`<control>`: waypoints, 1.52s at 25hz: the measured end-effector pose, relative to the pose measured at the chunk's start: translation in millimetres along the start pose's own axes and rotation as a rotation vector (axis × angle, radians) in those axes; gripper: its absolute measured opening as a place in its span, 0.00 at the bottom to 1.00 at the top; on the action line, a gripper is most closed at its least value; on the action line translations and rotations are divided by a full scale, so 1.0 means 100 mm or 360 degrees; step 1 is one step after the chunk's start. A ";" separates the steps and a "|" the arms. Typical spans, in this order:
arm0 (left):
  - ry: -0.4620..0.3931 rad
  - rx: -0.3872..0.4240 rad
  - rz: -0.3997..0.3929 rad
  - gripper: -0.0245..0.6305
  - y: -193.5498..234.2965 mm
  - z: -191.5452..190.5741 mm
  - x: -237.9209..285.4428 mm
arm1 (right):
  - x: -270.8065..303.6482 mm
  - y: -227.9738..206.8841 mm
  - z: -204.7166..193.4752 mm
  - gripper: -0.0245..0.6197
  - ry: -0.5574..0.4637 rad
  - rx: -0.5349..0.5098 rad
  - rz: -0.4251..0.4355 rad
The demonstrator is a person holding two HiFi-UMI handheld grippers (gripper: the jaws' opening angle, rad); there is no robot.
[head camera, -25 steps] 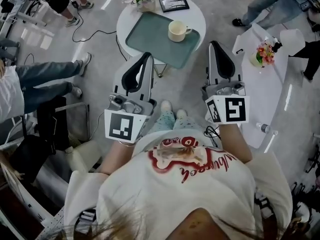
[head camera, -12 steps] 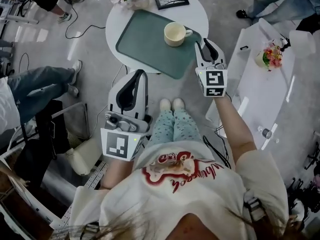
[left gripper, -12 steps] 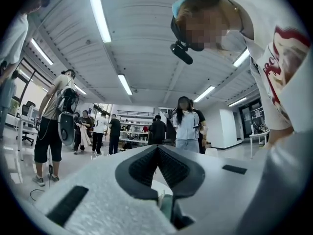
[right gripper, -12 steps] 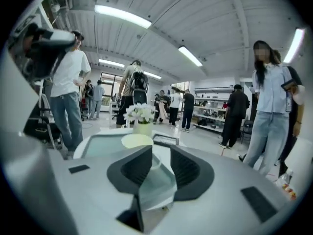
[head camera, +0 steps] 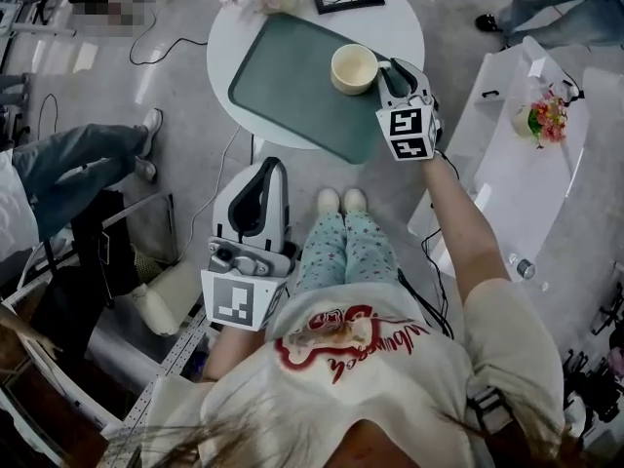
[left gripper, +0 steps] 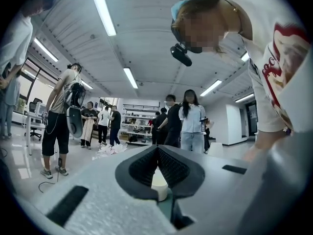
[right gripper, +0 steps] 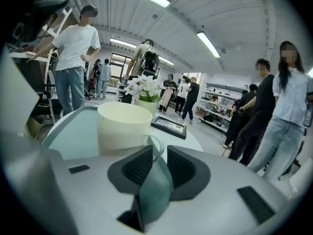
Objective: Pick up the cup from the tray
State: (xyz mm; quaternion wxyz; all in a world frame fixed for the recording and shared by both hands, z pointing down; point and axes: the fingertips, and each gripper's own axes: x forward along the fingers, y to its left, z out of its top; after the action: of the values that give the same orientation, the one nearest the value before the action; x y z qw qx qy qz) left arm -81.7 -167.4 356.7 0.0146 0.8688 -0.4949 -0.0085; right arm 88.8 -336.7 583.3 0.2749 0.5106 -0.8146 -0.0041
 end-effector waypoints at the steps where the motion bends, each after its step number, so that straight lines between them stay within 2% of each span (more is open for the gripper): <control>1: -0.0003 0.0003 0.0003 0.06 0.01 0.00 0.00 | 0.03 0.00 0.00 0.18 -0.0010 0.0009 0.0010; 6: 0.0048 -0.0001 0.0045 0.06 0.15 -0.07 -0.03 | 0.13 0.02 0.03 0.15 -0.0058 0.0158 0.0109; 11: 0.0058 0.0001 0.0068 0.06 0.23 -0.09 -0.03 | 0.09 0.00 0.03 0.12 -0.0058 0.0283 0.0032; 13: 0.0066 0.0002 0.0067 0.06 0.23 -0.09 -0.03 | 0.08 0.01 0.03 0.12 -0.0046 0.0199 0.0004; 16: 0.0089 0.0008 0.0070 0.06 0.25 -0.13 -0.05 | 0.08 -0.01 0.07 0.12 -0.0078 -0.0045 -0.0017; 18: 0.0105 -0.0003 0.0081 0.06 0.28 -0.19 -0.06 | 0.14 -0.04 0.09 0.12 -0.0122 -0.0084 0.0004; 21: 0.0125 -0.0026 0.0085 0.06 0.30 -0.28 -0.06 | 0.24 -0.05 0.09 0.12 -0.0163 0.0024 0.0071; 25: 0.0121 -0.0030 0.0075 0.06 0.29 -0.28 -0.04 | 0.29 -0.07 0.12 0.12 -0.0198 0.0150 0.0240; 27: 0.0114 -0.0025 0.0086 0.06 0.31 -0.27 -0.03 | 0.29 -0.17 0.12 0.11 -0.0210 0.0282 0.0192; 30: 0.0110 -0.0013 0.0087 0.06 0.33 -0.24 0.00 | 0.19 -0.34 0.09 0.10 -0.0199 0.0544 0.0012; 32: 0.0092 0.0002 0.0082 0.06 0.32 -0.20 0.03 | 0.09 -0.38 0.09 0.10 -0.0178 0.0617 -0.0056; 38: -0.0026 0.0034 0.0067 0.06 0.30 0.08 0.11 | -0.40 -0.27 0.57 0.10 -0.0182 0.0766 -0.0051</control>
State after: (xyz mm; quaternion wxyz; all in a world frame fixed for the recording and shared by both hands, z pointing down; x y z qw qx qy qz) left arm -101.9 -192.6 349.7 0.0015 0.8582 -0.5133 -0.0100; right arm 98.2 -331.9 509.4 0.0987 0.5732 -0.7982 0.1568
